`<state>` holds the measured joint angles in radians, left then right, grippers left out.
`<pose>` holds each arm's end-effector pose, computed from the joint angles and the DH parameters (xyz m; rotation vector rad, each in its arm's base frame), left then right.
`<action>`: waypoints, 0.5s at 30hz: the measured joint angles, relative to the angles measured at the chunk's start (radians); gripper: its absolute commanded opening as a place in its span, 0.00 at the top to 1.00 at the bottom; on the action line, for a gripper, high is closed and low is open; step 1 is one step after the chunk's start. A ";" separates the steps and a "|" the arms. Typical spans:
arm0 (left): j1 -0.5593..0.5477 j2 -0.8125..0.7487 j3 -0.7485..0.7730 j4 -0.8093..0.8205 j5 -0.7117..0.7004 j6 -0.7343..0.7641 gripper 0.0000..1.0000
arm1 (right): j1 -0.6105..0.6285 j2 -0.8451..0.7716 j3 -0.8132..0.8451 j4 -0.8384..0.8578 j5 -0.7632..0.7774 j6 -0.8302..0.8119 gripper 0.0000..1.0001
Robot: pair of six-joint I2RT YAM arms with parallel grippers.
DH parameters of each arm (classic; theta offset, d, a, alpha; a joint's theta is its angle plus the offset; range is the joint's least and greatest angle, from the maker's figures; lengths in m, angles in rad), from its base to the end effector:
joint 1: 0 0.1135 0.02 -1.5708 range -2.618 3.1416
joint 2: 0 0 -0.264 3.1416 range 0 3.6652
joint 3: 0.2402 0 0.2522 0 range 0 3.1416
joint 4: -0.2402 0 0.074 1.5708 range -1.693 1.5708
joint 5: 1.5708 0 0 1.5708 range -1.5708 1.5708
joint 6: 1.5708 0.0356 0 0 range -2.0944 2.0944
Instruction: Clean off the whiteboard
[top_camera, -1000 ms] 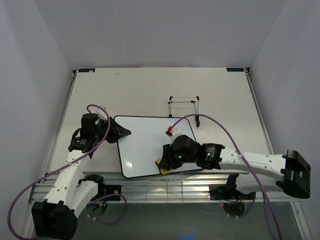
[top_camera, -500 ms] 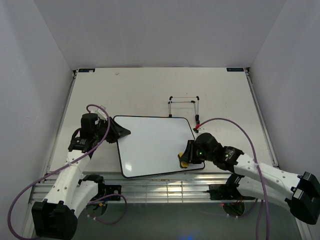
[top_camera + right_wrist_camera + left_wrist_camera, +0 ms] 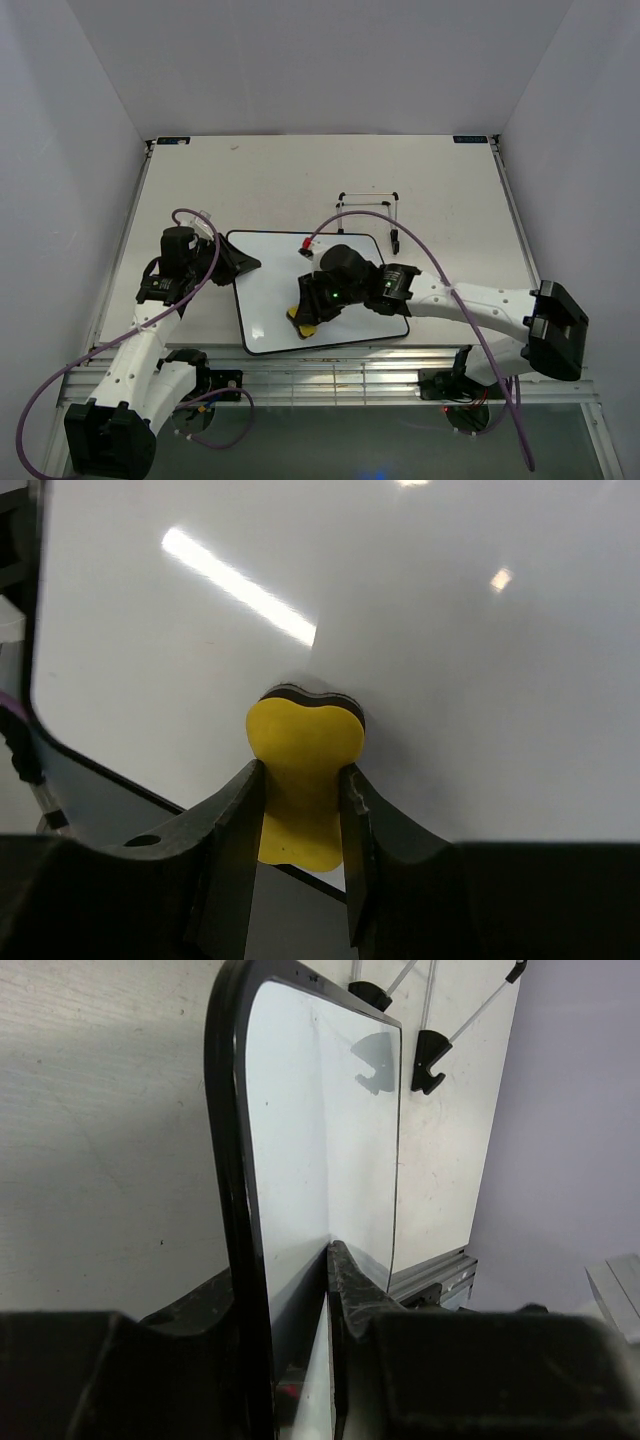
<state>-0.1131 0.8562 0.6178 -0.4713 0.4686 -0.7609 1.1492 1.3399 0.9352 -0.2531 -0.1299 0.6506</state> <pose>0.1765 -0.0362 0.2445 -0.5084 2.3312 -0.9739 0.1165 0.2709 0.2624 -0.6850 2.3714 1.0487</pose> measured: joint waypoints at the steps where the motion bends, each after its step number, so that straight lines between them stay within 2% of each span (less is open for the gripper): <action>1: 0.000 0.000 -0.003 0.004 0.001 0.002 1.00 | 0.020 0.033 0.038 0.016 -0.017 -0.010 0.82; 5: 0.000 0.000 -0.006 0.010 0.002 0.004 1.00 | 0.050 0.106 0.114 0.047 -0.068 -0.056 0.82; 9: 0.000 0.000 -0.008 0.017 0.002 0.005 1.00 | 0.002 0.065 0.039 0.091 -0.091 -0.071 0.82; 12: 0.000 0.000 -0.008 0.021 0.004 0.005 1.00 | -0.143 -0.061 -0.144 0.104 -0.105 -0.074 0.82; 14: 0.000 0.000 -0.008 0.022 0.005 0.005 1.00 | -0.306 -0.153 -0.281 0.097 -0.113 -0.083 0.82; 15: 0.000 0.000 -0.008 0.023 0.007 0.006 1.00 | -0.426 -0.200 -0.359 0.075 -0.105 -0.090 0.83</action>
<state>-0.1131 0.8566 0.6102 -0.4488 0.4759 -0.7551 0.7227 1.1404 0.5766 -0.1780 -0.2352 0.5610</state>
